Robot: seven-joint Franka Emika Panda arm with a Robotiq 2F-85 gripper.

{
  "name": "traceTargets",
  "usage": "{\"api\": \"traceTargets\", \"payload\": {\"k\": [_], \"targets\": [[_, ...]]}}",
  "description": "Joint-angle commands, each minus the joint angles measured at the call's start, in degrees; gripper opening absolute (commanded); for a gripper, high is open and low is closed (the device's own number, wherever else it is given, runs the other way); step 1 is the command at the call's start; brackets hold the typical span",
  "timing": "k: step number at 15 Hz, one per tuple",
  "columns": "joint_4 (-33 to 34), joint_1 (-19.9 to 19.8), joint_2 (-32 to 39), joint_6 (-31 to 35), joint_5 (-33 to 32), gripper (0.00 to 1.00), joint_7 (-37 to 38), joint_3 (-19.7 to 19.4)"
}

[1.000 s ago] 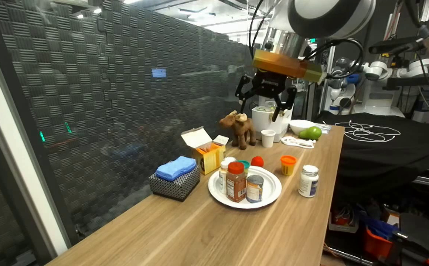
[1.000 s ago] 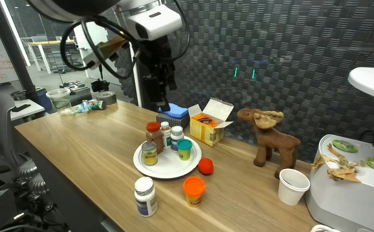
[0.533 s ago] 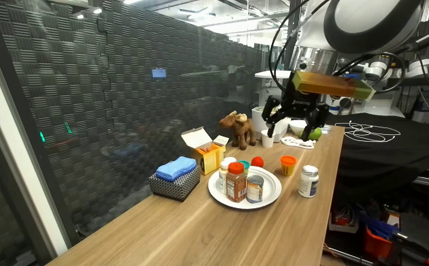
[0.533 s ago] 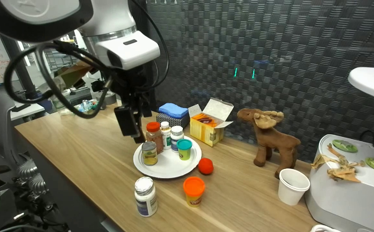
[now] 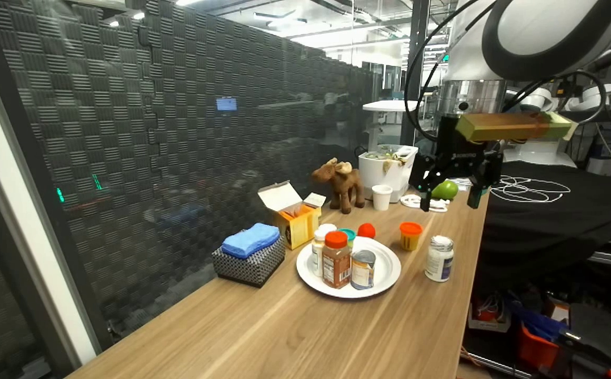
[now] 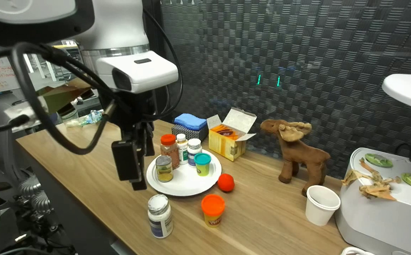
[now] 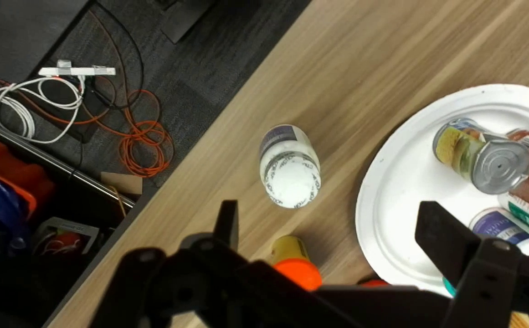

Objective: Pick up the bottles from the table and put them on the white plate.

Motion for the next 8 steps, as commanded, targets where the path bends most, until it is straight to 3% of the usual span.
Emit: {"api": "traceTargets", "payload": {"k": [1, 8], "targets": [[-0.7, -0.4, 0.6, 1.7, 2.6, 1.00, -6.2, 0.3], [0.0, -0.8, 8.4, 4.6, 2.3, 1.00, -8.5, 0.0]]}}
